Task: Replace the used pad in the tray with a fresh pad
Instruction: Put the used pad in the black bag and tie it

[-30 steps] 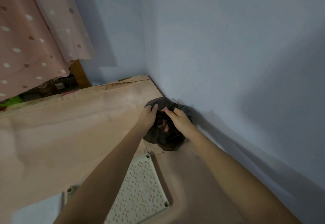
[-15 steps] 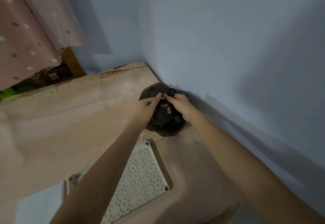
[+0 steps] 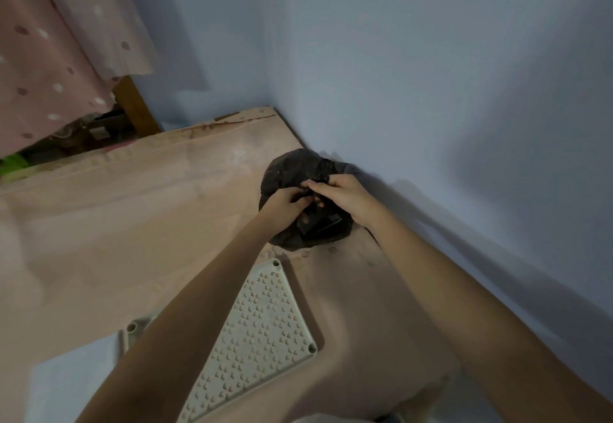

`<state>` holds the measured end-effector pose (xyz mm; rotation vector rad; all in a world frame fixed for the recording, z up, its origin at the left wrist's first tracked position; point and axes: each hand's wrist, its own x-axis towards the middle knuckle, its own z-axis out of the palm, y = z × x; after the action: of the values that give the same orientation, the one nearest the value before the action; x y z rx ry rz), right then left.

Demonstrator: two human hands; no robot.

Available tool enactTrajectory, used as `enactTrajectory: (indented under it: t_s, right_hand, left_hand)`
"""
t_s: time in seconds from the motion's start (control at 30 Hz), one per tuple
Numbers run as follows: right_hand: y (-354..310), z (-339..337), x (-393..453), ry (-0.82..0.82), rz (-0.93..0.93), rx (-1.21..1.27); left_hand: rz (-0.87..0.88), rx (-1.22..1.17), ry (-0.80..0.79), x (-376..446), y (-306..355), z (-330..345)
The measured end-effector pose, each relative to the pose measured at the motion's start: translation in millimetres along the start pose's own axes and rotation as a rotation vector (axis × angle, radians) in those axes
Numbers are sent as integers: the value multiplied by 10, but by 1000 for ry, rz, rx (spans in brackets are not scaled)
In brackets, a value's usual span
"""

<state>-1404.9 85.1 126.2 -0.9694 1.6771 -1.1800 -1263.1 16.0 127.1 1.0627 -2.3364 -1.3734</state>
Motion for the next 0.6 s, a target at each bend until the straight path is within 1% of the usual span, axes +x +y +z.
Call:
enactTrajectory:
  t_s: [0.1, 0.13, 0.2, 0.27, 0.3, 0.33, 0.4, 0.43, 0.5, 0.53, 0.6]
  right_hand:
    - [10, 16, -53, 30, -24, 13]
    - [11, 26, -67, 35, -35, 25]
    - [7, 31, -101, 43, -43, 61]
    - [3, 18, -130, 52, -59, 95]
    - [15, 8, -133, 59, -70, 116]
    - [27, -1, -130, 68, -81, 134]
    - [33, -12, -125, 87, -91, 162]
    - [37, -11, -117, 93, -89, 173]
    - [48, 7, -108, 99, -83, 196]
    - [45, 20, -114, 96, -81, 216]
    - [42, 60, -127, 96, -77, 249]
  left_hand:
    - [-36, -50, -25, 9, 15, 36]
    - [-33, -58, -9, 16, 18, 53]
    - [-40, -148, 66, 22, 32, 88]
    - [-90, -342, 167, 21, 41, 89]
    - [-131, -474, 172, 19, 48, 80]
    - [-171, -595, 143, 17, 58, 74]
    - [-254, -759, 93, -6, 104, 82]
    - [-300, -823, 116, -16, 131, 96]
    - [-390, -907, 249, -15, 169, 126]
    - [-411, -900, 321, -6, 165, 134]
    - [-391, -885, 409, 27, 120, 136]
